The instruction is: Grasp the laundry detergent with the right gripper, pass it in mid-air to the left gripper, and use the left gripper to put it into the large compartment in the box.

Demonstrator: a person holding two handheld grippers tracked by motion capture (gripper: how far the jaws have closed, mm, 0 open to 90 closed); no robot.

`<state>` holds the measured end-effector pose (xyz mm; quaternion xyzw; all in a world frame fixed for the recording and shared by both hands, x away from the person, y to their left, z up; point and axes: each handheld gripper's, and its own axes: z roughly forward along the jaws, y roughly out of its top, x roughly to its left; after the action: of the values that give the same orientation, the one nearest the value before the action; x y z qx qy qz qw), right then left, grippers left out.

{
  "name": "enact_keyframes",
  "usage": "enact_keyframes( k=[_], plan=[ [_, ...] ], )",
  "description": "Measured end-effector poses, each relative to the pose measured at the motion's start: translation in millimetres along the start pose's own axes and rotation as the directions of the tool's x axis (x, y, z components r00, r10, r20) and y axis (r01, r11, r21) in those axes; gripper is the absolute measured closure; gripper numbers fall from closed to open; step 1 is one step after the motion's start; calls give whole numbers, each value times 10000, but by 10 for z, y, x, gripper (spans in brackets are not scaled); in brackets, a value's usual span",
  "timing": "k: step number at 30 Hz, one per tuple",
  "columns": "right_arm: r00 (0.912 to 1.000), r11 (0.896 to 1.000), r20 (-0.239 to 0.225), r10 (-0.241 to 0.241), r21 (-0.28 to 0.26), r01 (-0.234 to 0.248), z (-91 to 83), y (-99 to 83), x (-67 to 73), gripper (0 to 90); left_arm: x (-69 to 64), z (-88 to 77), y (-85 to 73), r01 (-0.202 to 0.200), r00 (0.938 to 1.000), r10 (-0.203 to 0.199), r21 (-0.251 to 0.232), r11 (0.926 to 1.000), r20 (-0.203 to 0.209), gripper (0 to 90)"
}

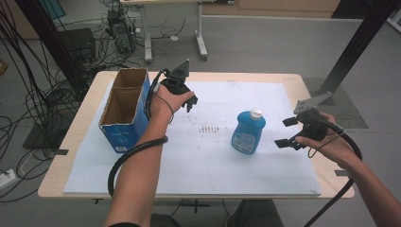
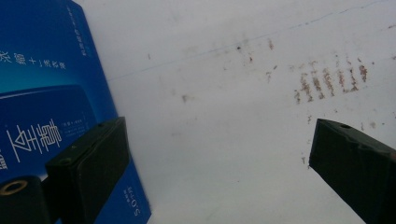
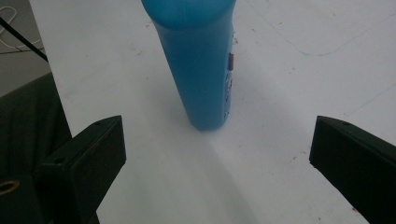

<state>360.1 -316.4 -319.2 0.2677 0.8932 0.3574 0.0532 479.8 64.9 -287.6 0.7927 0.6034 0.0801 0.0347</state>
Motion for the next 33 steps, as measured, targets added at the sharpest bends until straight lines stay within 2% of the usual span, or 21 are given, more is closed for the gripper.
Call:
enact_keyframes(
  k=[8,16,24,31,33],
  plan=[
    [10000,9994,-28,-16,-359,15,139,-26,37,35,-16,5,4,-58,10000,58,37,10000,-12,56],
    [9999,9986,-65,-144,-511,141,323,-29,88,35,21,1,-7,13,10000,-13,71,10000,-50,56],
    [9997,9958,14,-249,-883,249,500,-33,138,34,47,14,-22,30,10000,-29,85,10000,-70,56],
    [9998,9941,27,-188,-1067,190,585,-43,155,32,41,24,-19,115,9999,-114,54,9999,-71,56],
    [9998,9933,54,-197,-1141,201,611,-38,161,32,39,23,-13,32,10000,-31,111,9999,-73,56]
  ],
)
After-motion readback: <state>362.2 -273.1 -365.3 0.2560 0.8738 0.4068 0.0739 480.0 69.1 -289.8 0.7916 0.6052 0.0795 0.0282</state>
